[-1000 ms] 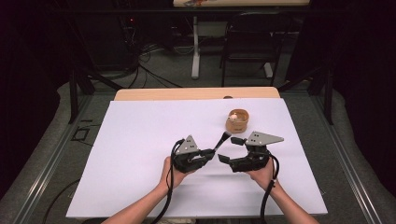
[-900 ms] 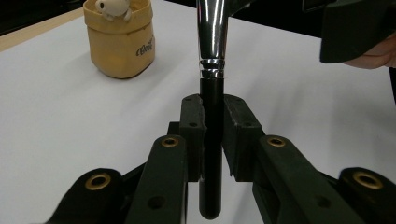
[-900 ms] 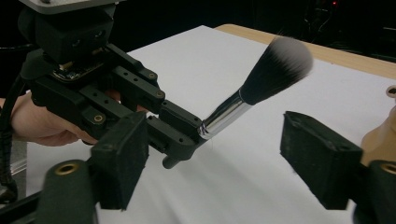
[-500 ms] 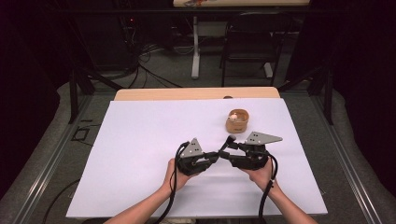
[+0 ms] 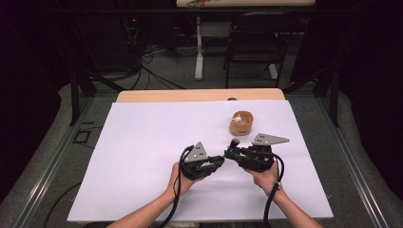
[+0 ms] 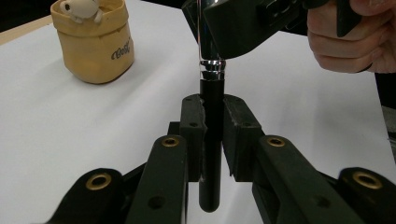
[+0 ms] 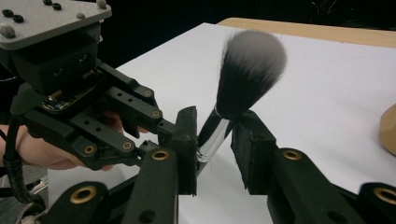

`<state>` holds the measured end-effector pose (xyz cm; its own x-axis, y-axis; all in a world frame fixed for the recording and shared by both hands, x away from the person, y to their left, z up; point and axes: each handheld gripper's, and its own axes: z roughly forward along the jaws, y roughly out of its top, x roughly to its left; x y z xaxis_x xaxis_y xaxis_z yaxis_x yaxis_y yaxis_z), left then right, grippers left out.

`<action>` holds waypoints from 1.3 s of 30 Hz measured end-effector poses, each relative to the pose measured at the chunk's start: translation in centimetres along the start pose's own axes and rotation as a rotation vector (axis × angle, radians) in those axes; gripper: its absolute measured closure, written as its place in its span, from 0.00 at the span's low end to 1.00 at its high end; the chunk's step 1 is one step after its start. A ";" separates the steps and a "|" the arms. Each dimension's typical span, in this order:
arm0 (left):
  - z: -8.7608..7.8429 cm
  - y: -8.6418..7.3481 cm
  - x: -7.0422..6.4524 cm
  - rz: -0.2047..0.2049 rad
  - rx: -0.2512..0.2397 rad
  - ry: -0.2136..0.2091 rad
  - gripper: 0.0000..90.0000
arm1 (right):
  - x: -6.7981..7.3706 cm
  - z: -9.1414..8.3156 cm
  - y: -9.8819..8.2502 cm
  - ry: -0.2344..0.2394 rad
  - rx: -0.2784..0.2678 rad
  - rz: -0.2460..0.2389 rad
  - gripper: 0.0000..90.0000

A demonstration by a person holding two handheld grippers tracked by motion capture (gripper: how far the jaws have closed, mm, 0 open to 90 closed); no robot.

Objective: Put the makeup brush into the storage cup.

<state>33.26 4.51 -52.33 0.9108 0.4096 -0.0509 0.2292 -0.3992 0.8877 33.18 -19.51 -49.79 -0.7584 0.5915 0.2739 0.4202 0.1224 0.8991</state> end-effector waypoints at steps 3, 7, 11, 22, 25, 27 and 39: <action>0.0 0.0 -0.1 0.000 -0.006 0.000 0.88 | 0.1 -0.1 0.1 0.005 0.001 -0.002 0.81; 0.2 -0.1 -0.2 -0.003 -0.009 -0.003 0.88 | 0.3 0.0 0.1 0.007 -0.010 -0.006 0.83; 0.4 -0.1 -0.3 -0.004 -0.007 -0.002 0.88 | 0.5 0.0 0.1 0.012 -0.007 -0.013 0.85; 0.5 -0.2 0.2 -0.056 0.040 -0.020 0.52 | 1.8 -0.1 0.6 -0.010 0.027 -0.126 0.86; 0.5 -0.1 0.2 -0.057 0.060 -0.022 0.35 | 1.9 -0.2 0.7 -0.021 0.039 -0.149 0.86; 0.4 0.0 0.1 -0.052 0.069 -0.010 0.26 | 1.9 -0.3 0.7 -0.025 0.037 -0.157 0.86; -1.5 0.1 0.5 -0.041 0.115 -0.022 0.00 | 1.9 -0.7 1.0 -0.050 0.056 -0.194 0.86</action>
<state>33.25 5.87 -51.59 0.9070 0.4097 -0.0973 0.3030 -0.4746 0.8264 31.82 -18.84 -48.14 -0.8026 0.5912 0.0793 0.2974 0.2813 0.9124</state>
